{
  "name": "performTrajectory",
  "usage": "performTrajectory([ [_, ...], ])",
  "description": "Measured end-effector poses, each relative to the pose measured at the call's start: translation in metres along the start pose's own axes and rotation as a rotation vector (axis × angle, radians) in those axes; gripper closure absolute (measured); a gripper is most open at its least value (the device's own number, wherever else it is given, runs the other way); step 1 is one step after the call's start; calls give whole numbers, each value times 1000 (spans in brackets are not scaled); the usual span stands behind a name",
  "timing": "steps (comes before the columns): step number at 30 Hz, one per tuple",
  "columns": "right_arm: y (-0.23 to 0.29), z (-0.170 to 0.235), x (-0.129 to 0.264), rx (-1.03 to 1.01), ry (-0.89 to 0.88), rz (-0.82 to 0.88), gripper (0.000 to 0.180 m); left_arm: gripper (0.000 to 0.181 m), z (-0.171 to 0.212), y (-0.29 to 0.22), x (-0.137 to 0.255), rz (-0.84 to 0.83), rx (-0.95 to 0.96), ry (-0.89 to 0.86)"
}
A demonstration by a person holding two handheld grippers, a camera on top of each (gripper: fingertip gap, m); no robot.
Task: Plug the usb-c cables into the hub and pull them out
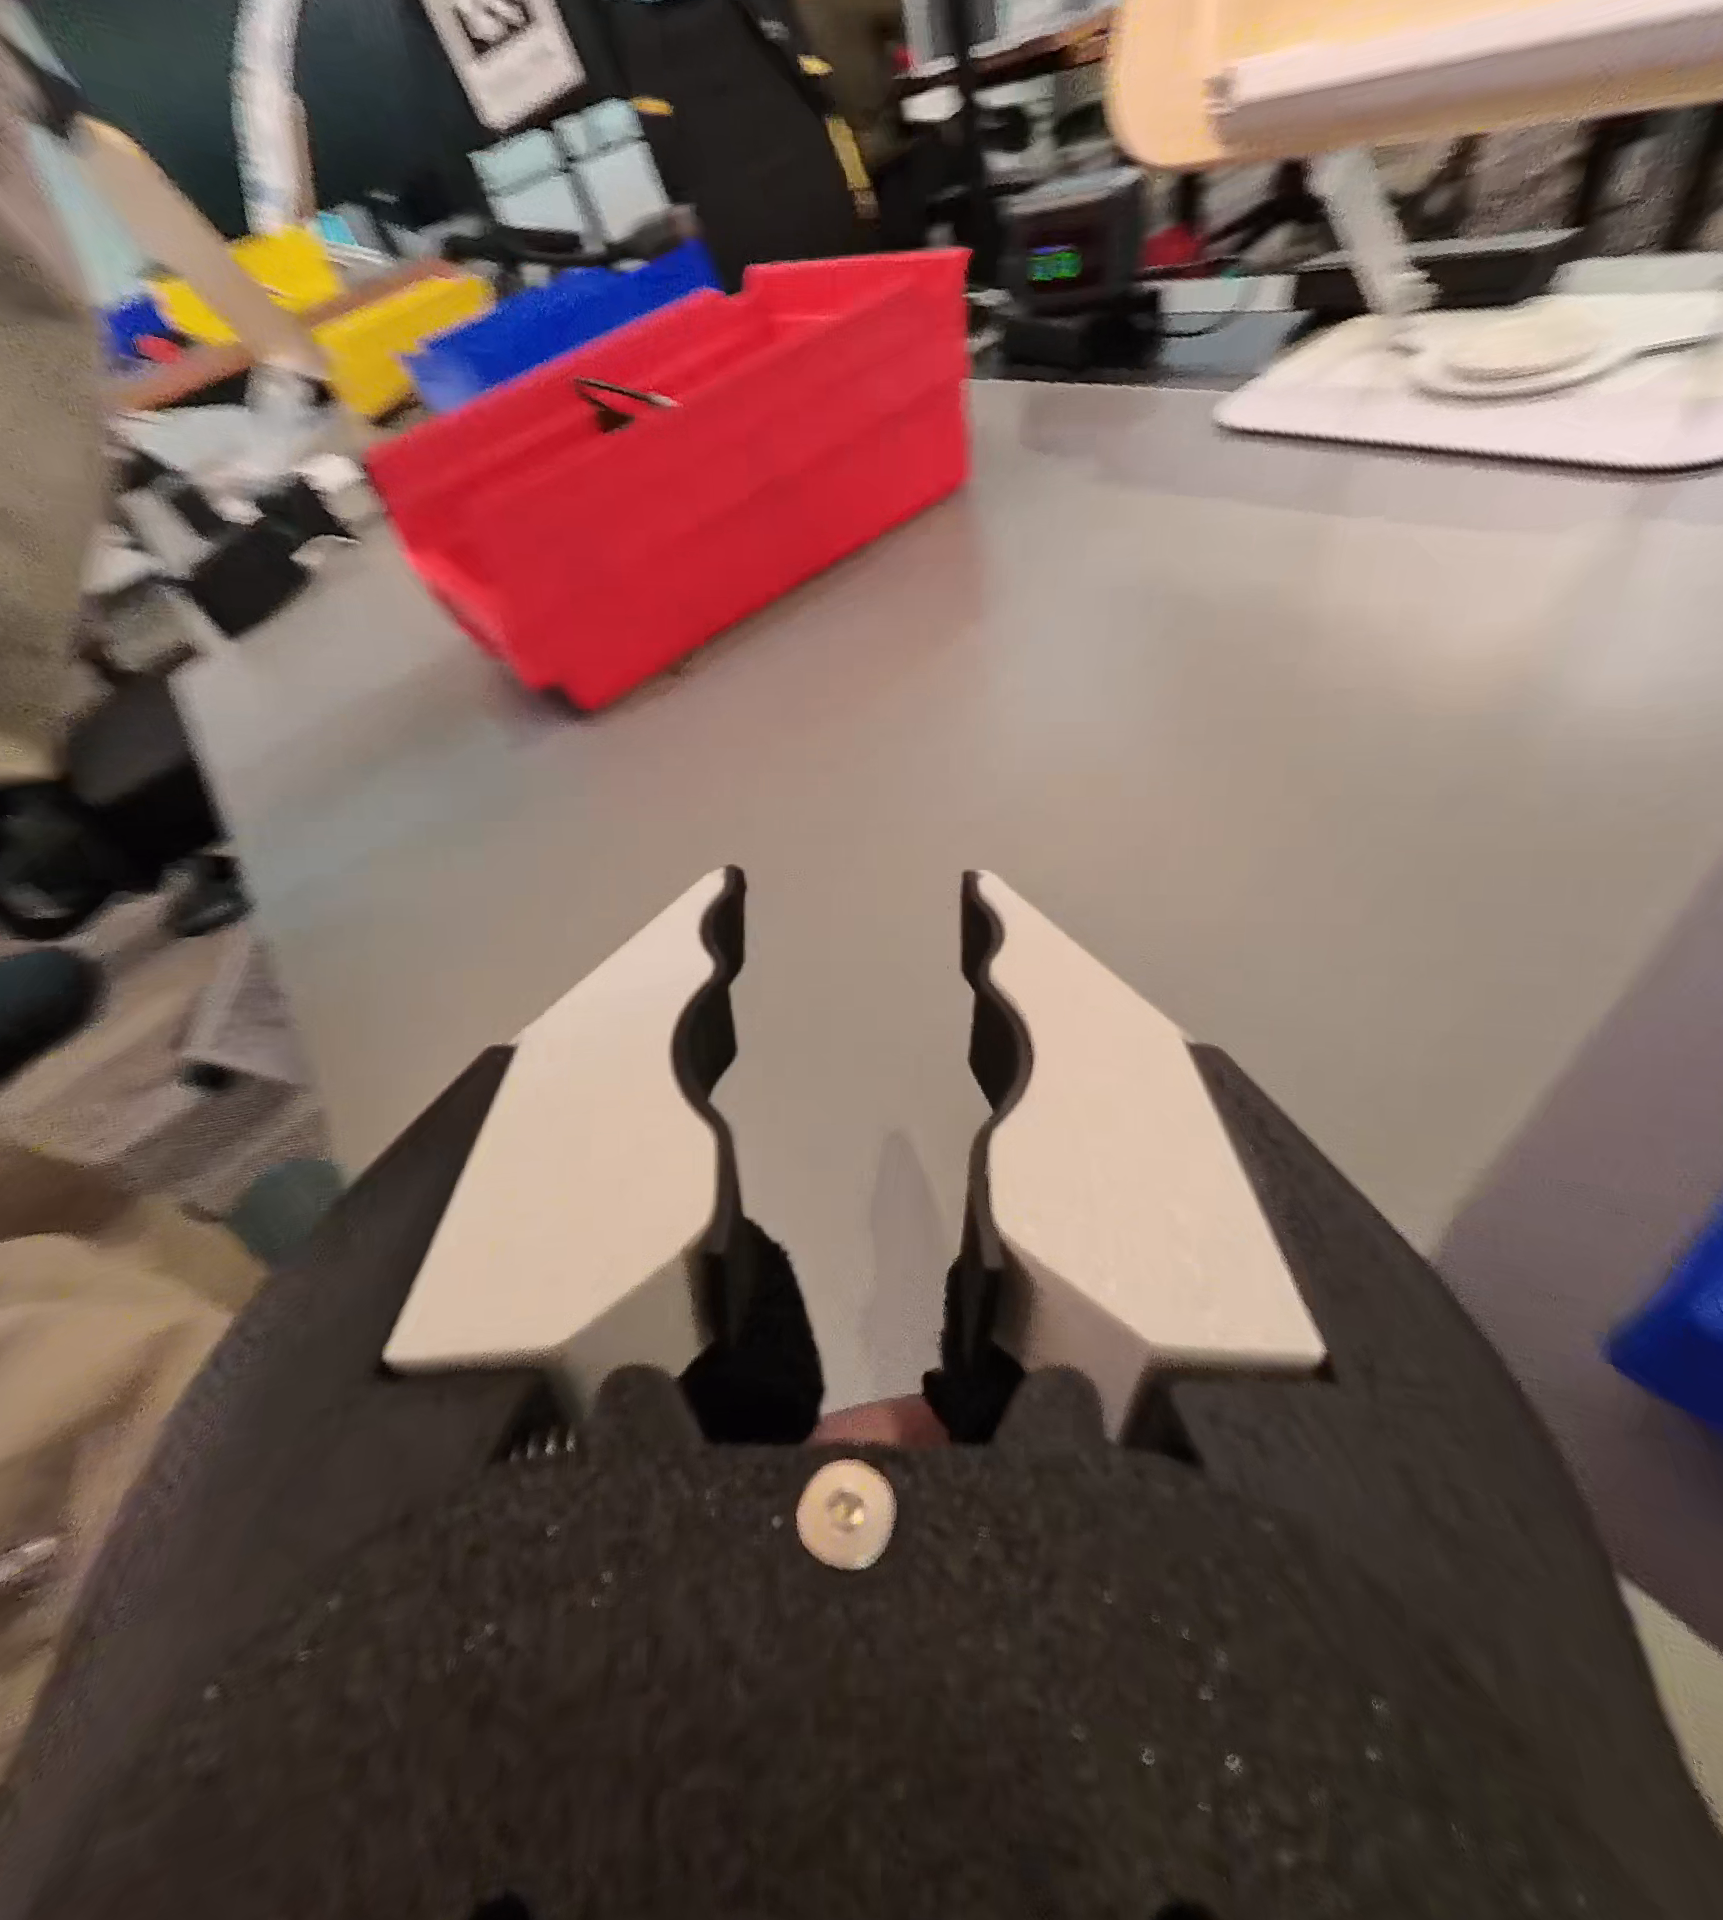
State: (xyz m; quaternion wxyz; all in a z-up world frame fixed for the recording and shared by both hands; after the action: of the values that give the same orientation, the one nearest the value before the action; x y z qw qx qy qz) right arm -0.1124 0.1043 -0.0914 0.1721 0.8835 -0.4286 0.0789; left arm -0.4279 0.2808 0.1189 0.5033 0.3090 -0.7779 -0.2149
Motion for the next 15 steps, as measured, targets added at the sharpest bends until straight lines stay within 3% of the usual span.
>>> performTrajectory([
  [3,14,-29,-4,8,5,-187,131,158,-35,-42,3,-276,-272,-28],
  [6,21,-72,-11,75,-78,-239,128,159,-63,-94,-16,-422,-491,-80],
  [10,22,-120,-28,105,-174,-224,129,159,-89,-150,-41,-523,-599,-184],
  [15,25,-126,-46,148,-193,-183,136,159,-107,-193,-51,-574,-645,-292],
])
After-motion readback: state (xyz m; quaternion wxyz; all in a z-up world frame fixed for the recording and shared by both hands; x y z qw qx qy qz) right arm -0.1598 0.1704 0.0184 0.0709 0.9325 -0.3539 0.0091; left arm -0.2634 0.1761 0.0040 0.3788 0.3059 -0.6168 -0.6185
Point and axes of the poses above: each gripper's, where its closed fingertips meet, x back along the fingers, z out of its underside, y = z × x across the jaws, the point moved 7 cm from there along x, back along the fingers, and after that the axes turned 6 degrees about z, right-handed, at the moved point
